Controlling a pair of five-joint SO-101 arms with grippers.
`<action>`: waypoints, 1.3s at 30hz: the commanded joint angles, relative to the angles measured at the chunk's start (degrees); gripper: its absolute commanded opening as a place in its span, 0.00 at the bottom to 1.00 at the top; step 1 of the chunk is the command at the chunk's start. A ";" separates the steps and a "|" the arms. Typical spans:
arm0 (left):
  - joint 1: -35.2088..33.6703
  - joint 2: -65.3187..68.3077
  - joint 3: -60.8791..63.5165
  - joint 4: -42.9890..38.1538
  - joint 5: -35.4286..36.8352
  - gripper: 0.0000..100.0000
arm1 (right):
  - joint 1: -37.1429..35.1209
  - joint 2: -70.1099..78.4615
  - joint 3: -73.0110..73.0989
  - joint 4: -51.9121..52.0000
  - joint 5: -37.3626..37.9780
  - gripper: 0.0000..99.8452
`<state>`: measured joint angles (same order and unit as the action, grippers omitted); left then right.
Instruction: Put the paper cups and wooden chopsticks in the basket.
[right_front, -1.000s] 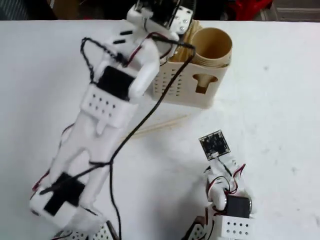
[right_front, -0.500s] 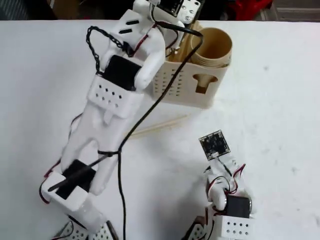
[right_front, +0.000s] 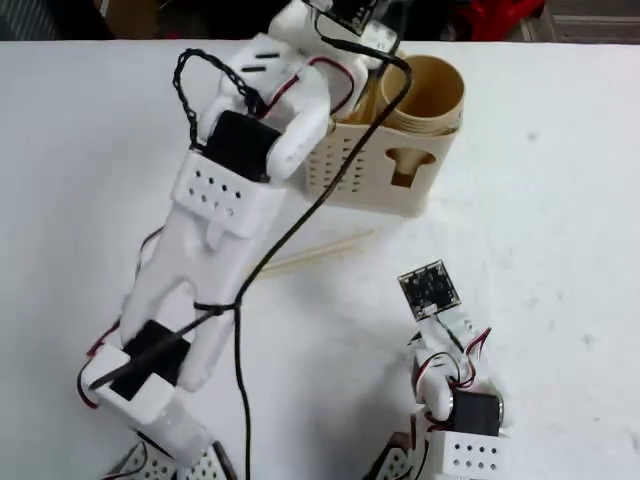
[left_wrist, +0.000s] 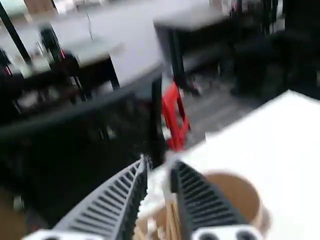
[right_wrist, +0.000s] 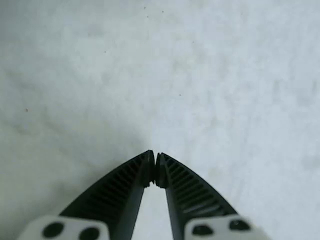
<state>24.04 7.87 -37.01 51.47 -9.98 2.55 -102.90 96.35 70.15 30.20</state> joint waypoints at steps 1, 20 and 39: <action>0.92 -7.78 -2.11 23.21 0.00 0.02 | 0.31 -0.40 0.44 0.13 0.70 0.02; -0.13 -8.57 57.49 9.67 -27.16 0.12 | 0.31 -0.40 0.44 0.13 0.70 0.02; -4.53 12.00 48.44 5.10 -27.16 0.14 | 0.31 -0.40 0.44 0.13 0.70 0.02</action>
<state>20.18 18.15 16.09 54.02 -36.97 2.55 -102.90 96.35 70.15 30.20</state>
